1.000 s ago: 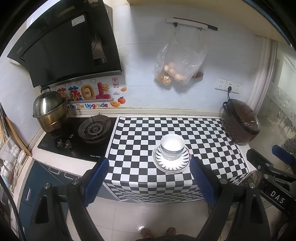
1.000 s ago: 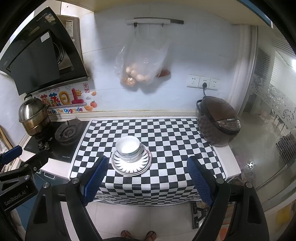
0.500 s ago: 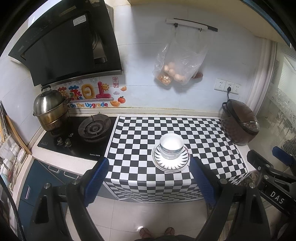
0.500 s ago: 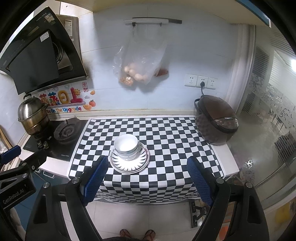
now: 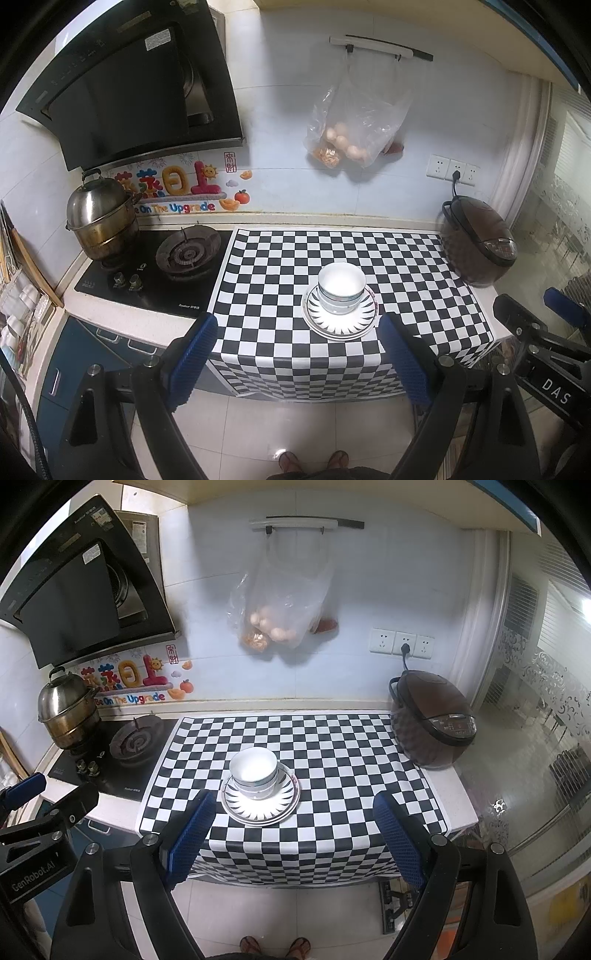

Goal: Organize plates and bowls

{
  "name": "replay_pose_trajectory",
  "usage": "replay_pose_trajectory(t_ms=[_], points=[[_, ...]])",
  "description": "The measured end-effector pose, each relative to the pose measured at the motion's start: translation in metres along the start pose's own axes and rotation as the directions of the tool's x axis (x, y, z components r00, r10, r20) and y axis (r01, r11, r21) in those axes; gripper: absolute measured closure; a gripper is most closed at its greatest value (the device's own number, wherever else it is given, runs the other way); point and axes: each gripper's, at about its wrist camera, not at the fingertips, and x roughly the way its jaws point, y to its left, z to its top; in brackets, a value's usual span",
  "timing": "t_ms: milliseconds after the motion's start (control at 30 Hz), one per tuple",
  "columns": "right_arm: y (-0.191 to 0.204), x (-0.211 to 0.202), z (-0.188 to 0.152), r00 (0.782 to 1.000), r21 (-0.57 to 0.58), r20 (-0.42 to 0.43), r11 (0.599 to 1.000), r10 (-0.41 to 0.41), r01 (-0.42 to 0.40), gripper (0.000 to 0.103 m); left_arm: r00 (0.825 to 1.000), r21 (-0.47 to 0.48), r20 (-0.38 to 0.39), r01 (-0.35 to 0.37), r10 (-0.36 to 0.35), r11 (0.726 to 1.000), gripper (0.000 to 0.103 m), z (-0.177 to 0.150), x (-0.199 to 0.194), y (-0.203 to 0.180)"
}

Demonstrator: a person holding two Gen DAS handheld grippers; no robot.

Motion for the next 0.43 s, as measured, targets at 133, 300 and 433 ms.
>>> replay_pose_trajectory(t_ms=[133, 300, 433], points=[[0.0008, -0.0006, -0.0007, 1.000, 0.002, 0.000, 1.000, 0.000, 0.000, 0.014, 1.000, -0.003, -0.001, -0.001, 0.001, 1.000, 0.014, -0.0003, 0.0000, -0.0009], [0.0014, -0.0011, -0.0012, 1.000, 0.000, -0.003, 1.000, 0.000, 0.000, 0.014, 1.000, -0.006, 0.001, -0.001, 0.001, 1.000, 0.014, -0.0038, -0.0041, 0.0009], [0.0022, -0.0009, -0.0017, 1.000, -0.005, -0.010, 1.000, 0.002, -0.002, 0.014, 1.000, -0.005, 0.002, 0.000, 0.000, 1.000, 0.014, -0.0046, -0.0038, 0.0028]])
